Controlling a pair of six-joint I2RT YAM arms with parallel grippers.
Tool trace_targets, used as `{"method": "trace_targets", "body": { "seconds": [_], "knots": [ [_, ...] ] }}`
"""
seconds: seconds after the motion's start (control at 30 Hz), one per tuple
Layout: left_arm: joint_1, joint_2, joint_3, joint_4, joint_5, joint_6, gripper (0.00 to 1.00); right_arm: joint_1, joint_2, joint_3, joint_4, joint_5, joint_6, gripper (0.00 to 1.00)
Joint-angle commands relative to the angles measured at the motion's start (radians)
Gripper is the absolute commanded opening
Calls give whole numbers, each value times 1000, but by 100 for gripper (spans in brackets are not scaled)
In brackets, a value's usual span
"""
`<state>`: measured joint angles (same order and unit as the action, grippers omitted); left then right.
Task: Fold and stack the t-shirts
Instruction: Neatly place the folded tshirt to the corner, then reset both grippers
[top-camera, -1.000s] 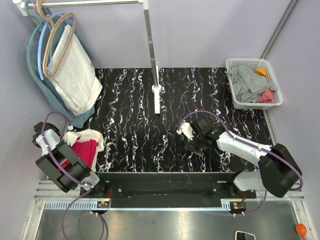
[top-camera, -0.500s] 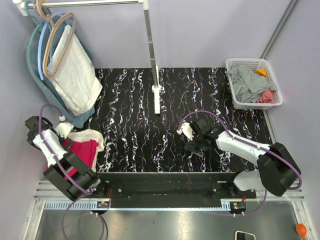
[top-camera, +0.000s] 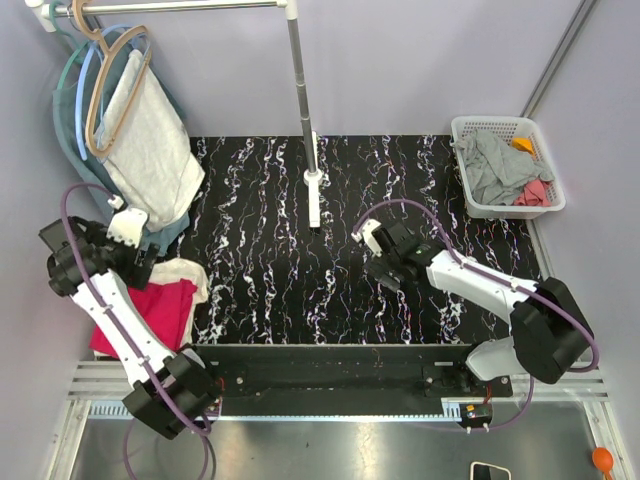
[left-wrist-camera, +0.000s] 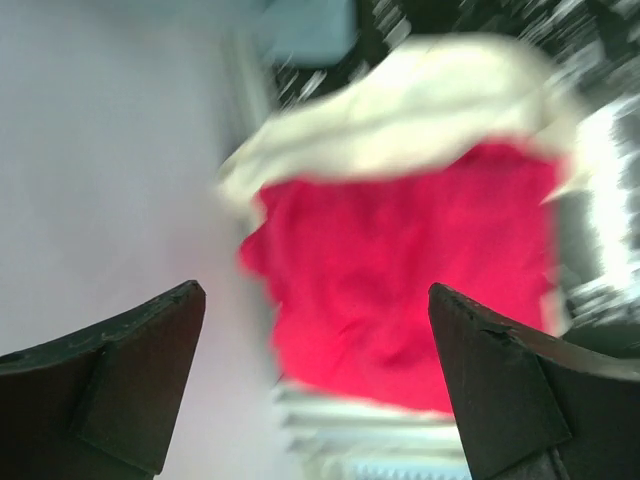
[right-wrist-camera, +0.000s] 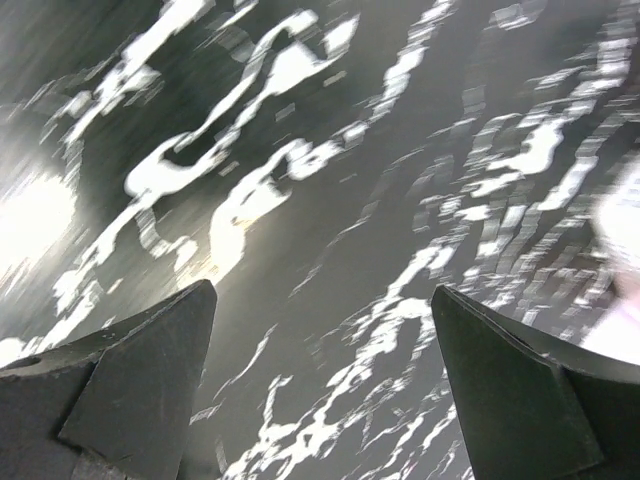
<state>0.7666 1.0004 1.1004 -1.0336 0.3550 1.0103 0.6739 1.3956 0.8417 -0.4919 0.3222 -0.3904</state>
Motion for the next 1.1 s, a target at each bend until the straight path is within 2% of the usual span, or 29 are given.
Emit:
{"method": "trace_targets", "body": {
  "seconds": [0.0,0.1,0.2,0.33,0.47,0.6,0.87,0.9,1.0,1.07],
  "knots": [
    [-84,-26,10,56,264,-321,99,-13,-29,34,171,201,30,100],
    [-145,-72,-63,295,317,-493,99,-65,-87,39,287,221,39,100],
    [-233,-126,-169,519,268,-633,99,-141,-150,34,378,224,65,100],
    [-384,-148,-301,711,194,-725,99,-197,-208,-32,545,232,44,100],
    [-490,-108,-381,839,101,-811,99,-227,-222,-69,569,227,93,100],
    [-533,-72,-471,1030,44,-871,99,-267,-253,-95,588,187,122,100],
    [-540,-89,-698,1331,42,-888,99,-335,-270,-159,650,149,153,100],
    [-543,-86,-738,1412,51,-885,99,-339,-270,-162,670,144,156,100],
    [-585,-30,-781,1600,41,-901,99,-353,-253,-156,688,150,176,100],
    [-613,68,-775,1665,4,-917,99,-356,-251,-161,697,153,191,100]
  ]
}}
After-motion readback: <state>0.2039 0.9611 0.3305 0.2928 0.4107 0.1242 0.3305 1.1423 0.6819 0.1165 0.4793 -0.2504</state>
